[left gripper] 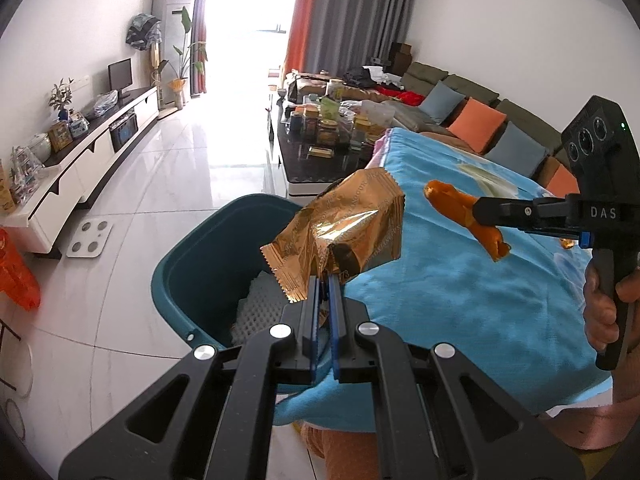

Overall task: Collect trash
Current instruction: 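Carry the gold wrapper and orange peel in both grippers over the teal bin, then open both grippers to drop the wrapper and peel into the bin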

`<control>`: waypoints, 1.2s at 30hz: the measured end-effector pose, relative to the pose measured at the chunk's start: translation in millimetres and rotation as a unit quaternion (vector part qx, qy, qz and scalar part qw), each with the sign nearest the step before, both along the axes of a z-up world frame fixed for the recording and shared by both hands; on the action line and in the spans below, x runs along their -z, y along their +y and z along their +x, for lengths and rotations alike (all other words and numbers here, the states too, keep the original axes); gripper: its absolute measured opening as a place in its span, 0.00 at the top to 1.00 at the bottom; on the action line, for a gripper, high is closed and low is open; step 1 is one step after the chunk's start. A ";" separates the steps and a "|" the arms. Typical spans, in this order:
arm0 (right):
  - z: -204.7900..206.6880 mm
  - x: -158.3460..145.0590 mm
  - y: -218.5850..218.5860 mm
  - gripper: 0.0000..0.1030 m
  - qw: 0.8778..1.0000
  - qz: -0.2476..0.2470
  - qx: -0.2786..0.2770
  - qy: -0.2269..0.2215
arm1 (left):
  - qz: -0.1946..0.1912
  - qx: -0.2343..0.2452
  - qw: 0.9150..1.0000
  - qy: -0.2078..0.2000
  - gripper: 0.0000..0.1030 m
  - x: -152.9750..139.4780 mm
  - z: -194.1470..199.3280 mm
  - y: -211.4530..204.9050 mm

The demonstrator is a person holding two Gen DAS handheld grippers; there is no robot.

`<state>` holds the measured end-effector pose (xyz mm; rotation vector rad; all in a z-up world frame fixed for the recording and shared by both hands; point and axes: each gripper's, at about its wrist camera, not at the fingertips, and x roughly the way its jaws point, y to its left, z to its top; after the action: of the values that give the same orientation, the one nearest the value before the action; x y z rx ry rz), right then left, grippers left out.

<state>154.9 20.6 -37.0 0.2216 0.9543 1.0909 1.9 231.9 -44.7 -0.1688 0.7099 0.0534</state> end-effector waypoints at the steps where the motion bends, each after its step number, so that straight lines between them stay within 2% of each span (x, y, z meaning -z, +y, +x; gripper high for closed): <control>1: 1.9 1.0 2.6 0.93 1.000 0.001 -0.001 0.004 | 0.000 -0.003 1.000 0.001 0.95 1.4 0.4 2.9; 11: 15.3 11.7 35.0 0.93 1.000 -0.002 -0.008 0.027 | -0.001 -0.027 0.999 0.019 0.95 15.0 4.4 22.0; 36: 26.0 30.6 98.5 0.93 0.998 -0.052 -0.017 0.022 | 0.000 -0.059 0.997 0.057 0.95 37.1 29.7 37.0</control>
<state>181.0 119.1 -67.6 0.1450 1.0536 1.0692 31.6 268.9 -81.8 -0.2093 0.8141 0.1776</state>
